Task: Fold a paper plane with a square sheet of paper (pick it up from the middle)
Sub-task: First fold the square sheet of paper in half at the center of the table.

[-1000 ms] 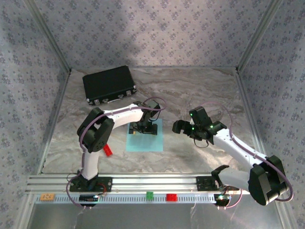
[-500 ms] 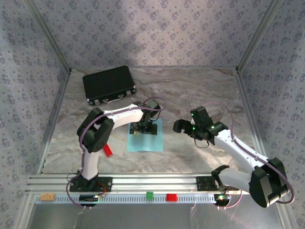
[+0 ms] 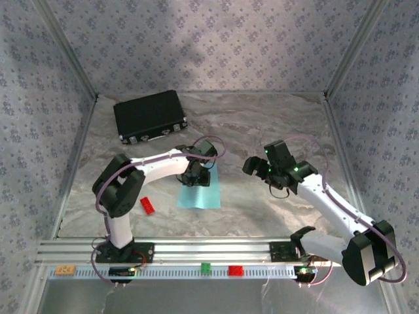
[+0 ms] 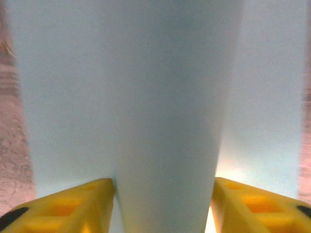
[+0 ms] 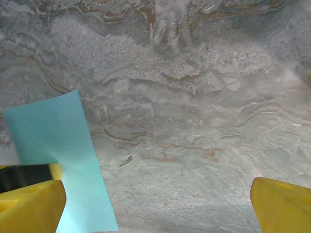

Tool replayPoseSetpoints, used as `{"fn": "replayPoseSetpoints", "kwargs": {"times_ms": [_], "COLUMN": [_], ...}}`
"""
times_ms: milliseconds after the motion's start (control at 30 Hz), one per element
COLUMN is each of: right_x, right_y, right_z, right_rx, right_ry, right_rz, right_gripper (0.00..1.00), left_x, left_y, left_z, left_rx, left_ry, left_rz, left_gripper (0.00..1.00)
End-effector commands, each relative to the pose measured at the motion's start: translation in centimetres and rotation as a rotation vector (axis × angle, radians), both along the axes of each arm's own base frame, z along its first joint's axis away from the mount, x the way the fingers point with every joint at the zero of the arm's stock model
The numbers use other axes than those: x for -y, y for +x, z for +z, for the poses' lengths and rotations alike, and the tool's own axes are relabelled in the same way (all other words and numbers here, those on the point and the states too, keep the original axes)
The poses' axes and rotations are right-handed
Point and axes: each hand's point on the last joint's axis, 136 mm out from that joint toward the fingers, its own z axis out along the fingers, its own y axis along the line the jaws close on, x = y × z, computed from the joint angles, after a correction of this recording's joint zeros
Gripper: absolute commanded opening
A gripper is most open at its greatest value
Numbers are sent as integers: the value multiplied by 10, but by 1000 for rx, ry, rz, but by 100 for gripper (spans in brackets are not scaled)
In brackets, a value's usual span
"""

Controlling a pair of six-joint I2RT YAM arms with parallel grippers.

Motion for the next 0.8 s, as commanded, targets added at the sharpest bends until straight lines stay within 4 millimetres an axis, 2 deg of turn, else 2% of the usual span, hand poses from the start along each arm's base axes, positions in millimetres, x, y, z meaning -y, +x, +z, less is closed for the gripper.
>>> {"fn": "replayPoseSetpoints", "kwargs": {"times_ms": [0, 133, 200, 333, 467, 600, 767], "right_x": [9, 8, 14, 16, 19, 5, 7], "right_y": [-10, -10, -7, -3, -10, -22, -27], "right_z": [-7, -8, -3, 16, 35, 61, 53], "right_rx": [-69, -49, -21, 89, 209, 343, 281], "right_ry": [-29, 16, 34, 113, 176, 301, 330], "right_rz": [-24, 3, -26, -56, -41, 91, 86], "right_gripper": [99, 99, 99, 99, 98, 99, 96], "left_x": [18, 34, 42, 70, 100, 103, 93], "left_y": [12, 11, 11, 10, 5, 4, 0], "left_z": [29, 48, 57, 79, 95, 90, 77], "left_rx": [93, 89, 83, 69, 21, -14, -46], "left_ry": [-116, -212, -272, -461, -678, -736, -767], "left_rz": [-5, -11, -4, -10, -32, 3, 29], "left_gripper": [49, 49, 49, 48, 47, 45, 45]}}
